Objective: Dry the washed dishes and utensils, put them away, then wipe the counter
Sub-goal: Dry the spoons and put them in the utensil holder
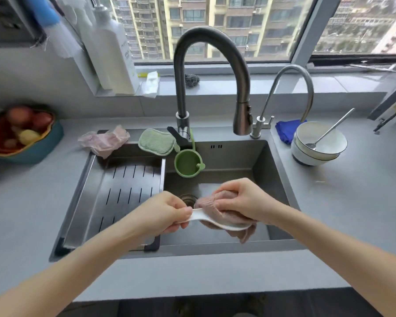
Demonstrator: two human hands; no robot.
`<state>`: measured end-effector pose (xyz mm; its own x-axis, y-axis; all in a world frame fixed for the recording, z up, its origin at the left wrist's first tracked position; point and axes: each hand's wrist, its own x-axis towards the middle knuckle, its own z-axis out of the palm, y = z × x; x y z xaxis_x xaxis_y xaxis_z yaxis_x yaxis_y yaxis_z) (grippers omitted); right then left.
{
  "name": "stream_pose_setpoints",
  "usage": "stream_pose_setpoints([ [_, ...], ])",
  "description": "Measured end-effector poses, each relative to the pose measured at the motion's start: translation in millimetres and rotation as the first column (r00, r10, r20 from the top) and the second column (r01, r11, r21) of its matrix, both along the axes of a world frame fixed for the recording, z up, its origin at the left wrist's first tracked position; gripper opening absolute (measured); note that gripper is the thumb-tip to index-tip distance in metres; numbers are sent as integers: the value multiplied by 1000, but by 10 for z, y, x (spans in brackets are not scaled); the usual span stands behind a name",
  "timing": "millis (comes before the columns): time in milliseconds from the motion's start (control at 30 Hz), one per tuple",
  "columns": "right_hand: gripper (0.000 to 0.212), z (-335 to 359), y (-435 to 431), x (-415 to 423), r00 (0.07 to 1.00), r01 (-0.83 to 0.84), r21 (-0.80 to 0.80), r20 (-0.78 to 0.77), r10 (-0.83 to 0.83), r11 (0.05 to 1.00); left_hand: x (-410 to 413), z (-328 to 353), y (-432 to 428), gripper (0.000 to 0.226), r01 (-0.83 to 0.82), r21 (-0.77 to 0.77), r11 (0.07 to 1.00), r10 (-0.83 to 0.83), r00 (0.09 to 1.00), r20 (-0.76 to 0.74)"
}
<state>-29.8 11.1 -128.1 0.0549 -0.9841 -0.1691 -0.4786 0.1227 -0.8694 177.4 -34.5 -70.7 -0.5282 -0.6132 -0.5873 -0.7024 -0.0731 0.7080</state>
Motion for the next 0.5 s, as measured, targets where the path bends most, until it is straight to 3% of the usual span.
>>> stream_pose_setpoints([
  [100, 10, 0, -123, 132, 958, 283, -181, 95, -269, 942, 135, 20, -96, 36, -67, -6, 998, 66, 993, -99],
  [200, 33, -38, -282, 277, 800, 598, -166, 191, -569, 784, 184, -3, -117, 38, -125, -36, 991, 117, 979, -169],
  [233, 39, -10, -330, 345, 698, 707, -101, 260, -667, 700, 182, -27, -110, 38, -154, -49, 987, 142, 972, -190],
  [300, 46, 40, -436, 404, 329, 861, 209, 465, -822, 463, 197, -102, -98, 37, -239, -47, 970, 222, 946, -238],
  [333, 45, 66, -459, 414, 156, 857, 353, 516, -842, 375, 214, -142, -103, 37, -301, -24, 953, 284, 921, -268],
  [367, 44, 84, -459, 428, 66, 832, 430, 551, -832, 351, 239, -179, -117, 37, -366, -3, 931, 349, 888, -300],
  [500, 39, 143, -448, 709, 98, 607, 514, 708, -699, 606, 209, -267, -129, 36, -499, 23, 866, 475, 808, -349],
])
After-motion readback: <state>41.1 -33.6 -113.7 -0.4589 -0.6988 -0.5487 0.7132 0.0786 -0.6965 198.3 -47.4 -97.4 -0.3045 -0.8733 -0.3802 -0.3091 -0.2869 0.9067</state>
